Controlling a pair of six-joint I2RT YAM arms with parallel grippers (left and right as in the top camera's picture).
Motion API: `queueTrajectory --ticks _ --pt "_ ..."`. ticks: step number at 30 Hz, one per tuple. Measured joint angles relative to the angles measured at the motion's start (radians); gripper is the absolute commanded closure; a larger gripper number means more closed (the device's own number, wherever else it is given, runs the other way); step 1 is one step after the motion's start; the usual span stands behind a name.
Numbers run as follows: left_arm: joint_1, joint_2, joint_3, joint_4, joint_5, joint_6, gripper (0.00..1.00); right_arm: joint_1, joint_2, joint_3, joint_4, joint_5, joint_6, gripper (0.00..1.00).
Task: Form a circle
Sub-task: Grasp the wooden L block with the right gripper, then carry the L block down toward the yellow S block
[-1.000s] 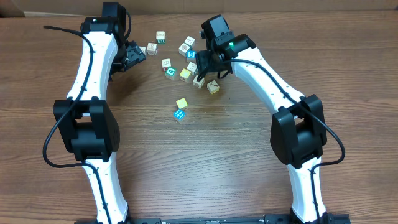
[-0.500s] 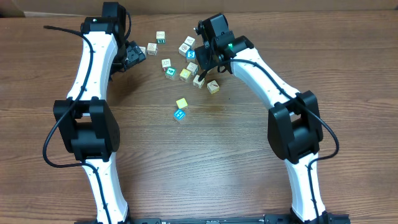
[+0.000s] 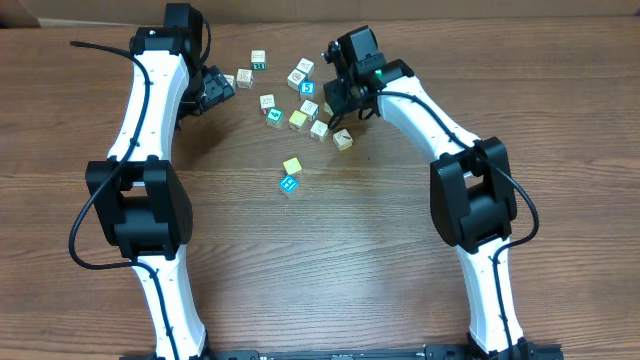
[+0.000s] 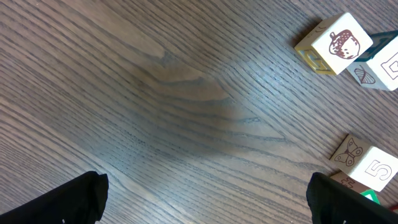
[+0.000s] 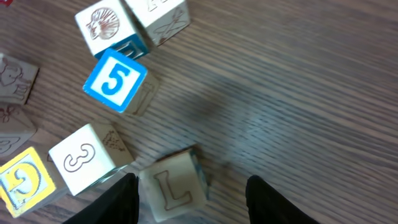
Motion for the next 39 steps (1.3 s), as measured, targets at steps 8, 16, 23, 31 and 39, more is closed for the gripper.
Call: queueTrajectory --ticks 8,16,23,31,39 --pt "0.000 0.000 0.000 0.000 0.000 0.000 0.01 0.000 0.012 0.000 -0.005 -0.013 -0.013 0.53" --pt "0.000 0.000 0.000 0.000 0.000 0.000 0.00 0.000 0.035 0.000 0.001 -0.020 -0.018 0.62" --pt "0.000 0.000 0.000 0.000 0.000 0.000 0.01 0.000 0.047 0.000 0.002 -0.019 -0.020 0.78" --pt "0.000 0.000 0.000 0.000 0.000 0.000 0.01 0.000 0.032 0.001 -0.038 0.011 -0.018 0.81" --pt "0.000 0.000 0.000 0.000 0.000 0.000 0.00 0.000 -0.149 0.001 -0.178 0.019 -0.018 0.82"
